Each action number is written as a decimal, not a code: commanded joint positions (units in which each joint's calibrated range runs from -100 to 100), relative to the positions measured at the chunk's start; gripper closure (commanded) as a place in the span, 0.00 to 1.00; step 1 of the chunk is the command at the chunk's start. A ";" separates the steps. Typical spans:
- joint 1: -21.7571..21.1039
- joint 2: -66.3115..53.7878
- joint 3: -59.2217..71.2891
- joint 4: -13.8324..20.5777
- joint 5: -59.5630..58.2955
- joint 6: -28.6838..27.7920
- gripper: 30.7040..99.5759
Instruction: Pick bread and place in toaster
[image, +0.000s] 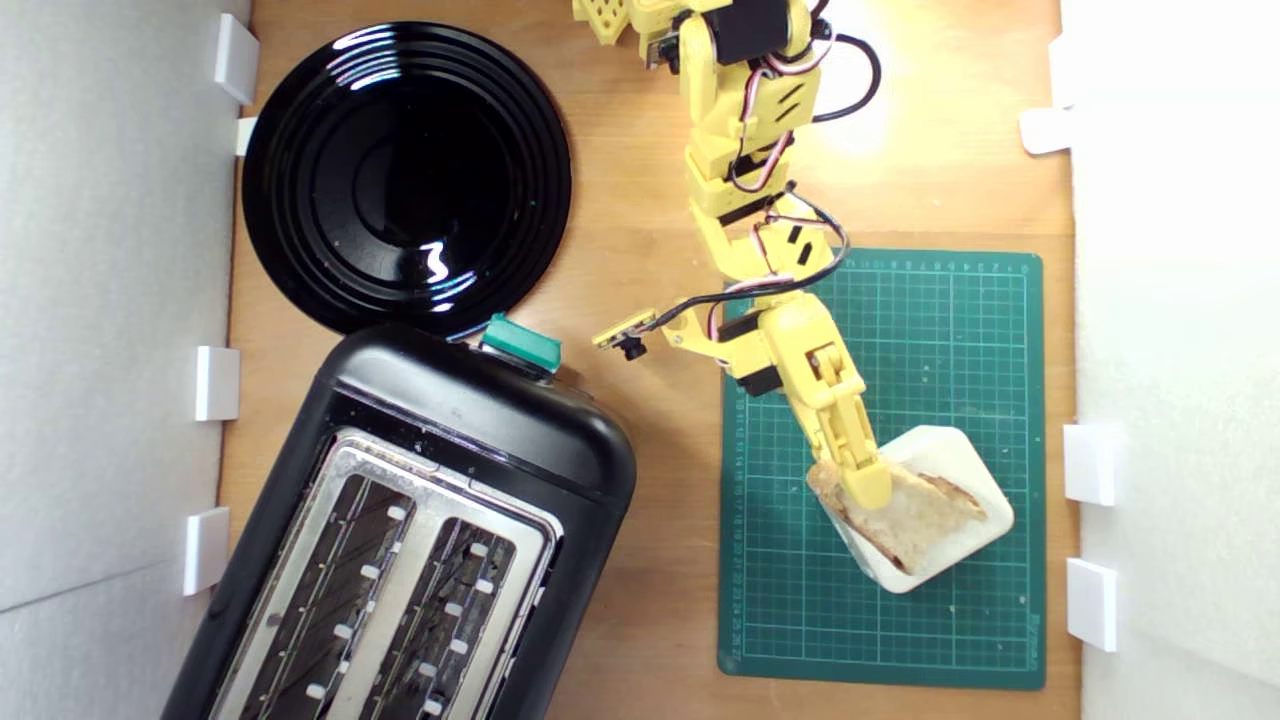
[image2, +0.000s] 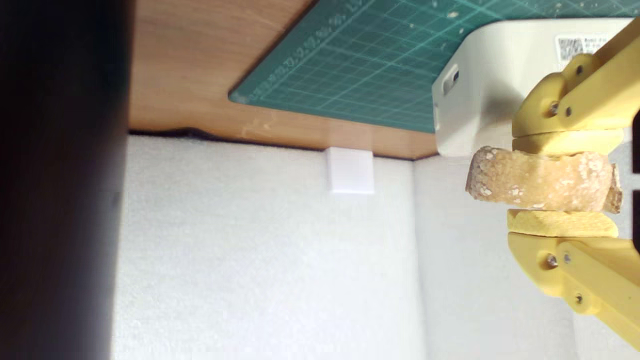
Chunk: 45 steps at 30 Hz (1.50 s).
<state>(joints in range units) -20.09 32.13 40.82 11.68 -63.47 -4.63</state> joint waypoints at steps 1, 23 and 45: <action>-0.13 -8.75 -1.20 -0.62 -1.37 -0.10 0.67; 4.70 -46.69 -1.65 0.37 37.88 0.94 0.67; 11.23 -67.57 -1.83 -0.53 68.68 14.60 0.68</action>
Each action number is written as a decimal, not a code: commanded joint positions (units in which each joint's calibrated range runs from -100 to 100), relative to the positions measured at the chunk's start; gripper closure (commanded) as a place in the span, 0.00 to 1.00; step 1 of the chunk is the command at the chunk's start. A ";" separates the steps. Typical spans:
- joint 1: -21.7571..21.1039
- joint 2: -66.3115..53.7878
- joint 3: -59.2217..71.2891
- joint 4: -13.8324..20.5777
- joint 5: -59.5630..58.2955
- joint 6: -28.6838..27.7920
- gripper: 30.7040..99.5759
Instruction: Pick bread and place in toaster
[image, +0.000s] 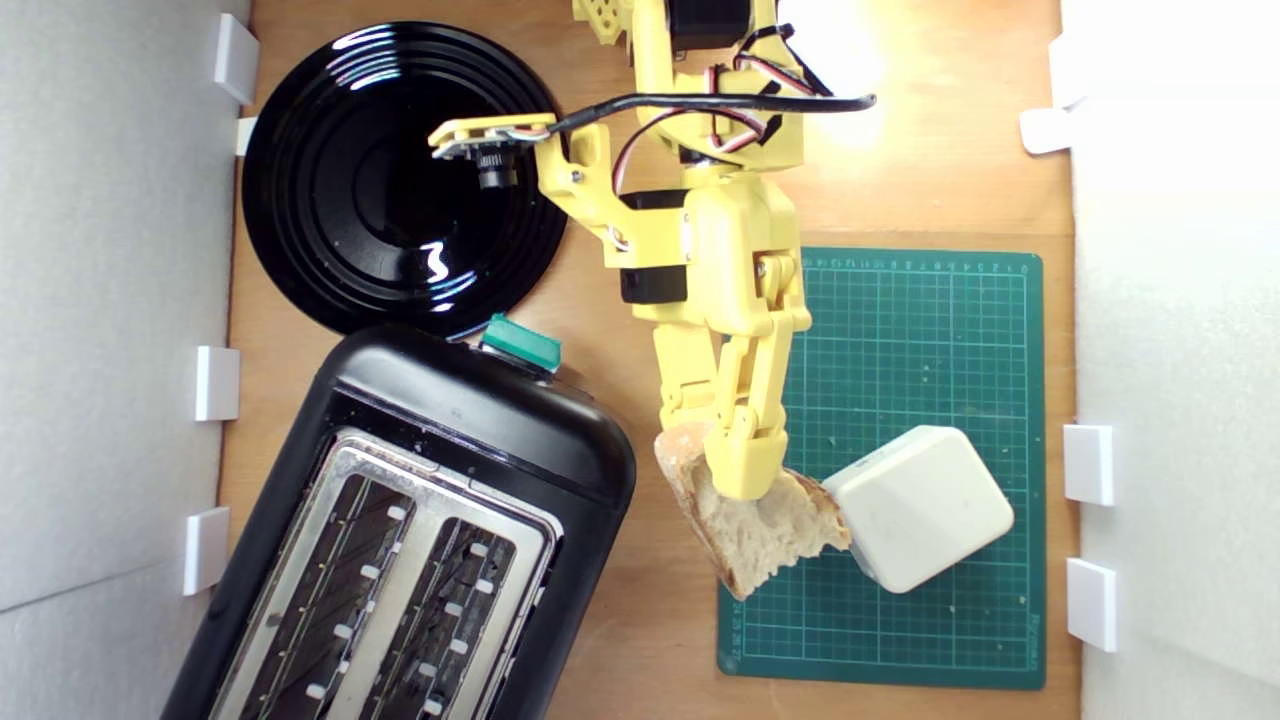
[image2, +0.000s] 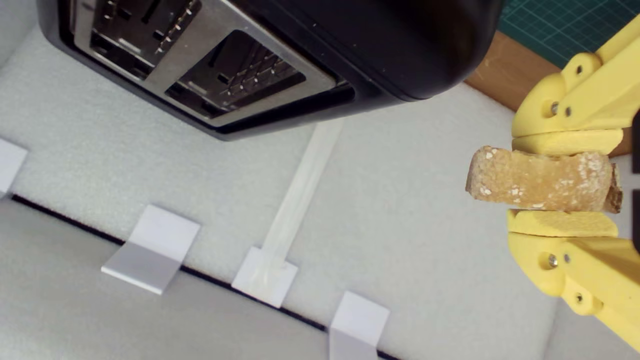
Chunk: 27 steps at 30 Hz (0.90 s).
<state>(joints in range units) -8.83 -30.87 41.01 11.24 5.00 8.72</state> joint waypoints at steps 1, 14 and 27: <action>0.05 -5.74 -2.02 -0.09 0.20 1.19 0.68; 0.45 -11.23 -10.73 -0.09 7.37 12.55 0.68; 0.45 -2.41 -47.86 -0.18 35.36 25.31 0.68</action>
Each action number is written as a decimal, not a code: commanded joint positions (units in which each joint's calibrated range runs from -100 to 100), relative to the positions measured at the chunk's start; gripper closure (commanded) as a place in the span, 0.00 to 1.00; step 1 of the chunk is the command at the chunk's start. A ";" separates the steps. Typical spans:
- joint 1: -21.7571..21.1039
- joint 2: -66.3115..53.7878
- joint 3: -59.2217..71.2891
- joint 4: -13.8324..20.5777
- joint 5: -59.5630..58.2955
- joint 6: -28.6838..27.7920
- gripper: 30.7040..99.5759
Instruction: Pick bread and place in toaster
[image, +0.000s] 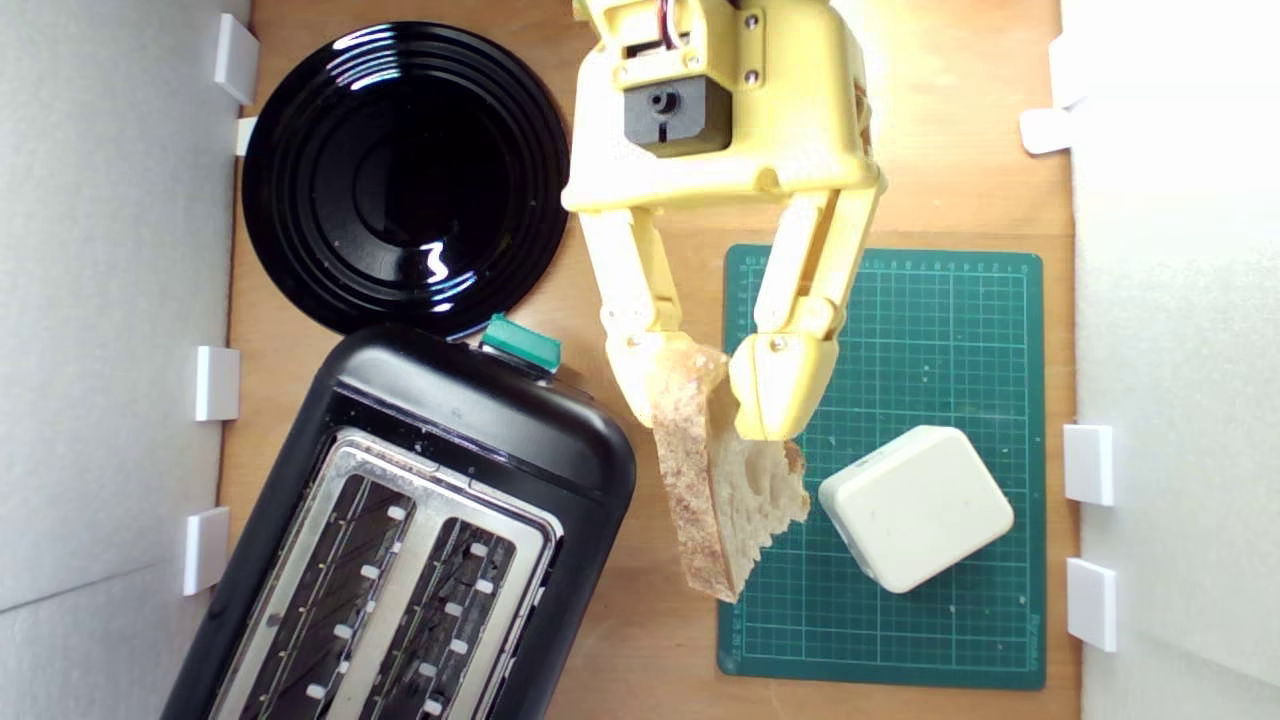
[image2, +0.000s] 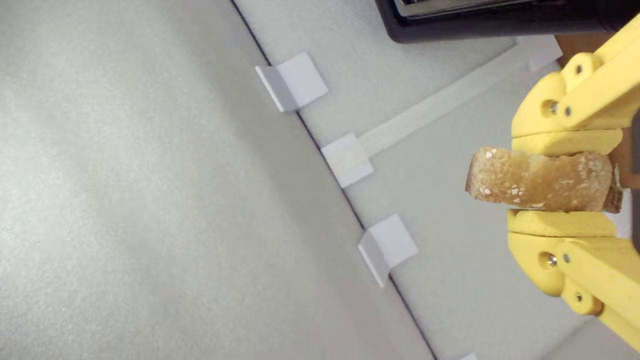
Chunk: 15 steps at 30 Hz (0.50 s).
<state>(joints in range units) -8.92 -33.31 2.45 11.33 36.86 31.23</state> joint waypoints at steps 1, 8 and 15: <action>0.62 0.44 -11.03 -0.27 4.60 3.80 0.68; 3.69 1.69 -17.57 -0.27 8.78 10.49 0.68; 8.92 1.36 -17.48 -0.18 8.78 16.98 0.68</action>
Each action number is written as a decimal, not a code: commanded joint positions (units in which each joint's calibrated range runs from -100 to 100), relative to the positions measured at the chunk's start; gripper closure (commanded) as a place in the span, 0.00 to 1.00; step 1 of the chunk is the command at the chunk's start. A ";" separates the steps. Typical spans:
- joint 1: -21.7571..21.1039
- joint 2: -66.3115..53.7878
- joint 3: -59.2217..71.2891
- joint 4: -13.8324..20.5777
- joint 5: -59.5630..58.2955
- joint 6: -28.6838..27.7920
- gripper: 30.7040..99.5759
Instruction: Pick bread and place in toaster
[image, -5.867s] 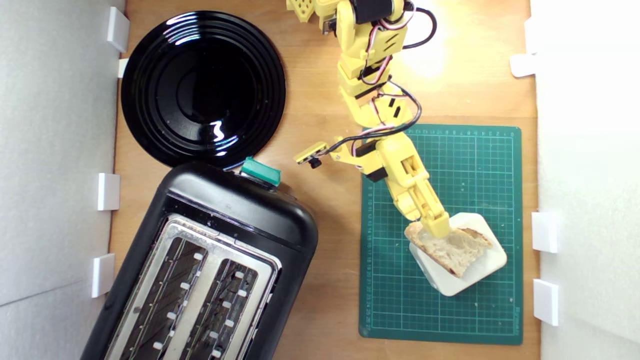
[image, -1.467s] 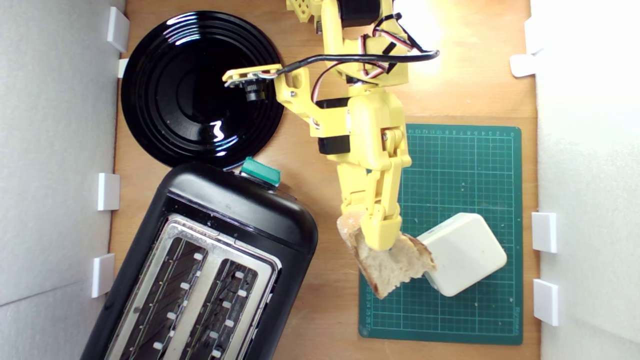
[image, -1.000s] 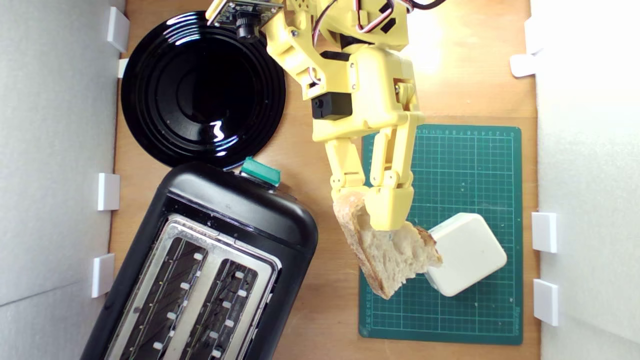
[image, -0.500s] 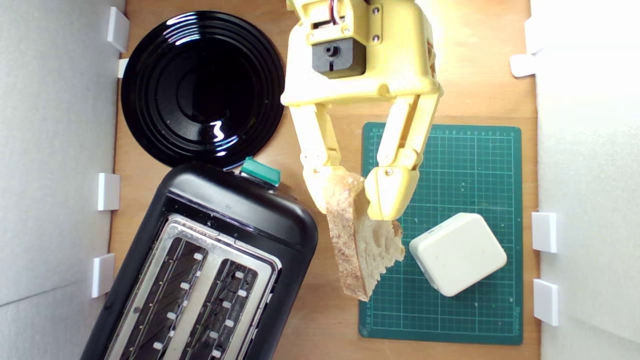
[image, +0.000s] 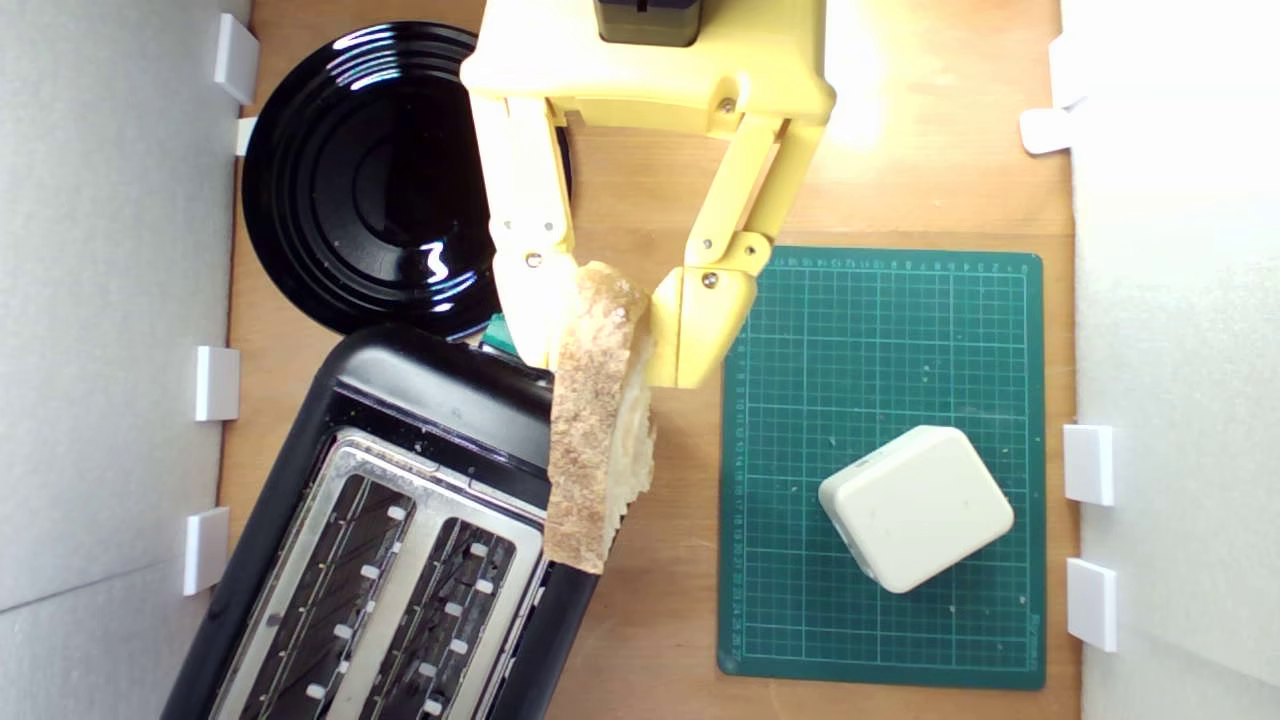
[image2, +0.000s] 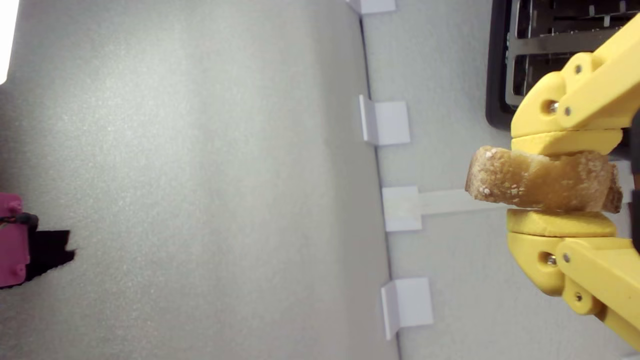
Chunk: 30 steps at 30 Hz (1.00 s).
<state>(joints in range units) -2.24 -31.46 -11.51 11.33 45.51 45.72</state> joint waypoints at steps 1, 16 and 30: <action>2.89 -0.74 -3.33 0.19 0.57 3.12 0.68; 8.21 0.01 -3.24 0.73 4.92 7.30 0.68; 12.15 4.67 -3.24 0.73 4.49 5.47 0.68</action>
<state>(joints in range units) 8.10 -26.84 -11.60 12.22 50.34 51.57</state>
